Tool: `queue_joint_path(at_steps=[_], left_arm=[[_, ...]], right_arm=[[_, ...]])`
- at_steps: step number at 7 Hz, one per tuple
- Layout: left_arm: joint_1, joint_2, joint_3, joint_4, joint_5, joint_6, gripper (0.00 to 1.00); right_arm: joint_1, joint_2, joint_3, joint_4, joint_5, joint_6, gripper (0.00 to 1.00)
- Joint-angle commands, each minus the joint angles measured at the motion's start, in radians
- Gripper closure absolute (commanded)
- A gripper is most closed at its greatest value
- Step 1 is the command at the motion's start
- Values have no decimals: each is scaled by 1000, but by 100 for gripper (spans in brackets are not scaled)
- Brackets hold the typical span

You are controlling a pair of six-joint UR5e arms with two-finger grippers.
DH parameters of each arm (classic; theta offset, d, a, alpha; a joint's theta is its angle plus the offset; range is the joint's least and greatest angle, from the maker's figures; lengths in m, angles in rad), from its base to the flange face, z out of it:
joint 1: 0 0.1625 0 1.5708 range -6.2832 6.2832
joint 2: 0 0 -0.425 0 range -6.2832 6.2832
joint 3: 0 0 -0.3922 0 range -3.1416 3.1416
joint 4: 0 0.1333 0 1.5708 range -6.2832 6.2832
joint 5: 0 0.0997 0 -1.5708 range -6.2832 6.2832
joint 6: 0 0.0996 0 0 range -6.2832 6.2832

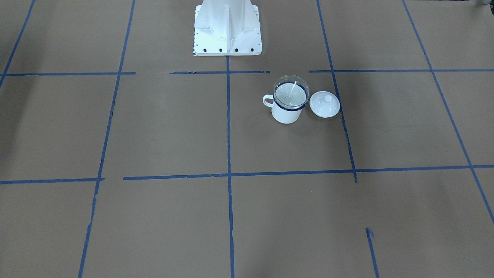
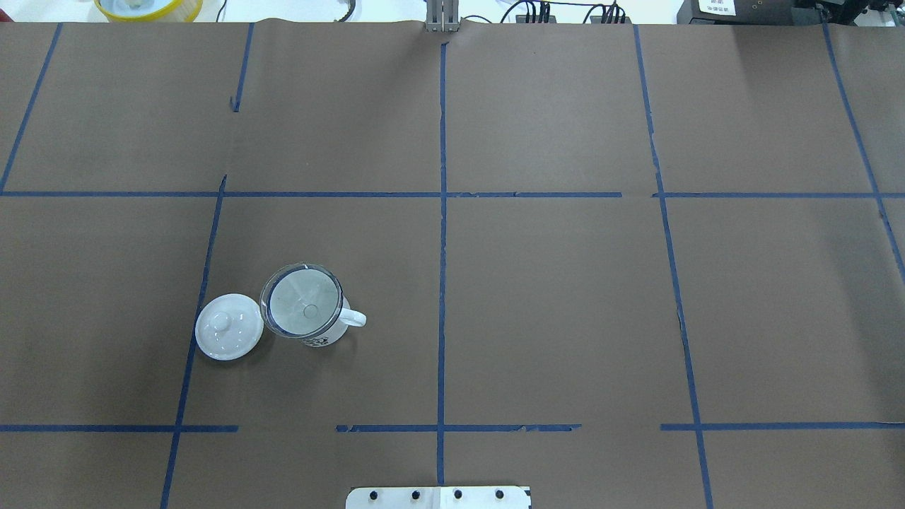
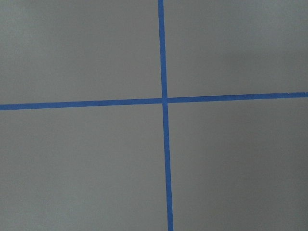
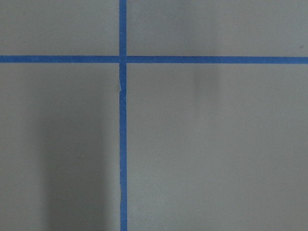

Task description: Remove funnel from cup

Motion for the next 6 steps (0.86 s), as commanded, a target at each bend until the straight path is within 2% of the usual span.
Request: queue_joint_path(at_steps=[1, 4, 6], left_arm=[[-6, 32, -60, -138, -6, -119, 0], [262, 8, -294, -168, 4, -813, 0], [425, -102, -348, -166, 29, -1195, 0]], right_arm=[[0, 0, 1, 0, 0, 0, 0], [0, 0, 1, 0, 0, 0, 0], [0, 0, 0, 0, 0, 0, 0]])
